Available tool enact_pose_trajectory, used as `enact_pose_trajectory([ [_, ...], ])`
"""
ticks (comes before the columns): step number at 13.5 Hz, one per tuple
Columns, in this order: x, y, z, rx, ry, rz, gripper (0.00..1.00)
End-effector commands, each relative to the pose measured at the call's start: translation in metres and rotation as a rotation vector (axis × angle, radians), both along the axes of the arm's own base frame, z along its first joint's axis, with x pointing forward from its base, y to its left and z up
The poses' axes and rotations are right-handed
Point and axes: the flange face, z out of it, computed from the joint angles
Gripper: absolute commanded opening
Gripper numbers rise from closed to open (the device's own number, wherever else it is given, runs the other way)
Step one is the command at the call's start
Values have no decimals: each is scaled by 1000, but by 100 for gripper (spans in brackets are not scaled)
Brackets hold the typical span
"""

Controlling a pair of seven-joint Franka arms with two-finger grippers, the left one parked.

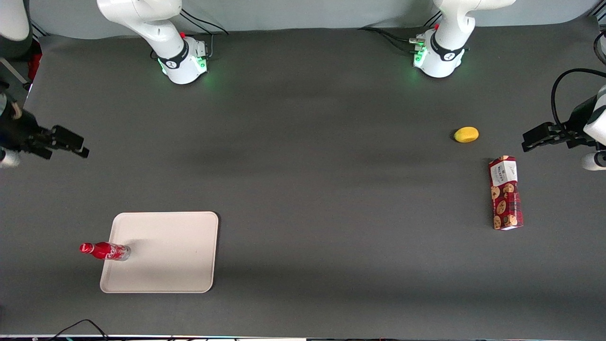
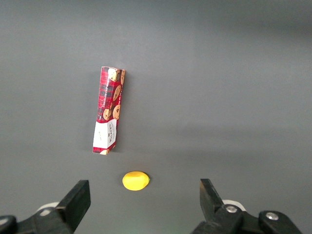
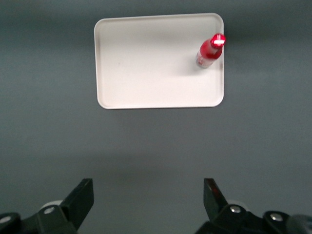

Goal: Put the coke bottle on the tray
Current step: 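Open the right gripper and raise it away from the tray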

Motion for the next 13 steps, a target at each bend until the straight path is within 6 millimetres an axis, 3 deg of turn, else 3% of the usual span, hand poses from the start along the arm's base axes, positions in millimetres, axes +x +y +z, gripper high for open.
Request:
enact_pose_trajectory([
  [1, -30, 12, 6, -15, -12, -36, 100],
  [7, -26, 15, 14, -15, -28, -58, 100],
  [13, -10, 24, -3, -49, 1, -51, 100],
])
